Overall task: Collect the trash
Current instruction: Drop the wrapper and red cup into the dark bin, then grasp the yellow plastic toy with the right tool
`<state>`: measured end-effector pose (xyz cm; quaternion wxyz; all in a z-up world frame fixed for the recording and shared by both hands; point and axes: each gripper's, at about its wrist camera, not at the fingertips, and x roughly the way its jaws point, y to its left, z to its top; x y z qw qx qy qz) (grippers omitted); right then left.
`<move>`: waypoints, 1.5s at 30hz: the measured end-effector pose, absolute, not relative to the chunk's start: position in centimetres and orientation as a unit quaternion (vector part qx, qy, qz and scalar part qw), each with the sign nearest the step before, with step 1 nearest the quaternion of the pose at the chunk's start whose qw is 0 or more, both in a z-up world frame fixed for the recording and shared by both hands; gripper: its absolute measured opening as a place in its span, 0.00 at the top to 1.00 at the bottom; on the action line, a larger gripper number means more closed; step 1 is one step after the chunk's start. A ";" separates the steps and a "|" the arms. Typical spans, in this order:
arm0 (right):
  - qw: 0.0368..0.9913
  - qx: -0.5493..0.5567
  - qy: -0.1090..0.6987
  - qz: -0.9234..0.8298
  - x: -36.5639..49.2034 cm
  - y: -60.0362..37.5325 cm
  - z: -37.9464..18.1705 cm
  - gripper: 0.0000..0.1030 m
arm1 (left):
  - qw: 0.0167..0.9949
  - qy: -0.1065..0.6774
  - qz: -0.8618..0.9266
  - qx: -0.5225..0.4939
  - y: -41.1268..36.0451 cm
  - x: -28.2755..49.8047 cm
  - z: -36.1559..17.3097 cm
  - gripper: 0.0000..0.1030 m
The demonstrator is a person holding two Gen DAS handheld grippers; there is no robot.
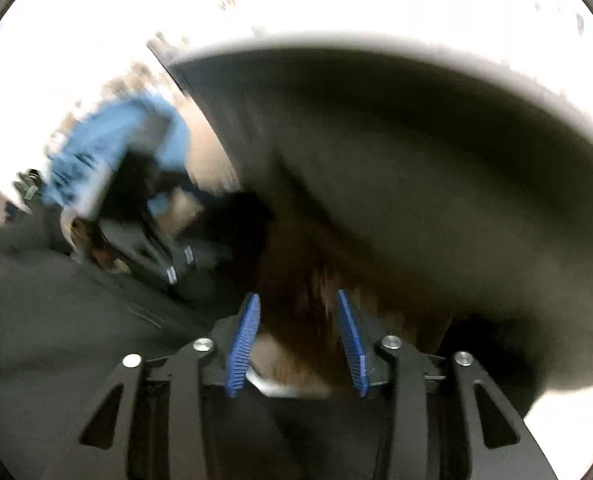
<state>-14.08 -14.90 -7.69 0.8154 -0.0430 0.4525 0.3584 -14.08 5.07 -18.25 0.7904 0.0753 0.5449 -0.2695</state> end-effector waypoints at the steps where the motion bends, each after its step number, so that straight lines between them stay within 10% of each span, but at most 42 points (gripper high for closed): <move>1: 0.830 -0.047 0.428 0.354 -13.0 -15.0 -5.5 0.47 | 0.806 0.517 -0.281 0.059 5.6 -14.6 -15.7 0.13; 8: 0.904 -0.120 0.355 0.206 9.0 -14.9 0.3 0.41 | 0.886 0.369 -0.278 0.032 6.2 -13.5 -4.0 0.12; 11: 0.898 -0.116 0.394 0.157 18.0 -15.7 -1.7 0.64 | 0.894 0.361 -0.266 0.007 6.7 -12.7 -3.0 0.12; 18: 0.882 -0.101 0.430 0.165 26.2 -13.3 -4.5 0.68 | 0.899 0.366 -0.240 0.008 7.0 -10.8 -2.6 0.12; 19: 0.881 -0.099 0.431 0.169 26.9 -13.4 -4.6 0.83 | 0.899 0.365 -0.243 0.007 6.6 -10.6 -2.2 0.12; 30: 0.921 -0.066 0.341 0.175 14.3 -23.0 2.5 0.95 | 0.928 0.305 -0.193 0.098 0.5 6.5 1.4 0.11; 40: 0.931 0.010 0.345 0.120 0.2 -33.6 2.3 0.95 | 0.870 0.480 -0.094 0.053 -4.7 26.9 -5.1 0.07; 43: 0.931 0.028 0.344 0.122 -1.0 -34.2 1.8 0.95 | 0.878 0.472 -0.069 0.040 -5.8 27.2 -5.3 0.22; 45: 0.931 0.031 0.340 0.129 -1.4 -34.0 1.6 0.95 | 0.884 0.456 -0.092 0.047 -6.6 25.9 -4.8 0.62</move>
